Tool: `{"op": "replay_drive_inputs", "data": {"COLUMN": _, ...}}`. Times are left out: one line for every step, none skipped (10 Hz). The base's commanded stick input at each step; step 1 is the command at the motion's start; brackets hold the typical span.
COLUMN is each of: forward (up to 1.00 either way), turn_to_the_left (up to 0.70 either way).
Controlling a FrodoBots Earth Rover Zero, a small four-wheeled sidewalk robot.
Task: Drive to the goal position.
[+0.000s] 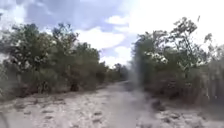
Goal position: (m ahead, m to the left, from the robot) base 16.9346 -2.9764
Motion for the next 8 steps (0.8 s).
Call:
{"op": "replay_drive_inputs", "data": {"forward": 0.69, "turn_to_the_left": 0.01}}
{"op": "replay_drive_inputs", "data": {"forward": 0.69, "turn_to_the_left": 0.01}}
{"op": "replay_drive_inputs", "data": {"forward": 0.69, "turn_to_the_left": 0.01}}
{"op": "replay_drive_inputs", "data": {"forward": 0.69, "turn_to_the_left": 0.01}}
{"op": "replay_drive_inputs", "data": {"forward": 0.69, "turn_to_the_left": 0.01}}
{"op": "replay_drive_inputs", "data": {"forward": 0.69, "turn_to_the_left": 0.01}}
{"op": "replay_drive_inputs", "data": {"forward": 0.69, "turn_to_the_left": 0.01}}
{"op": "replay_drive_inputs", "data": {"forward": 0.69, "turn_to_the_left": 0.01}}
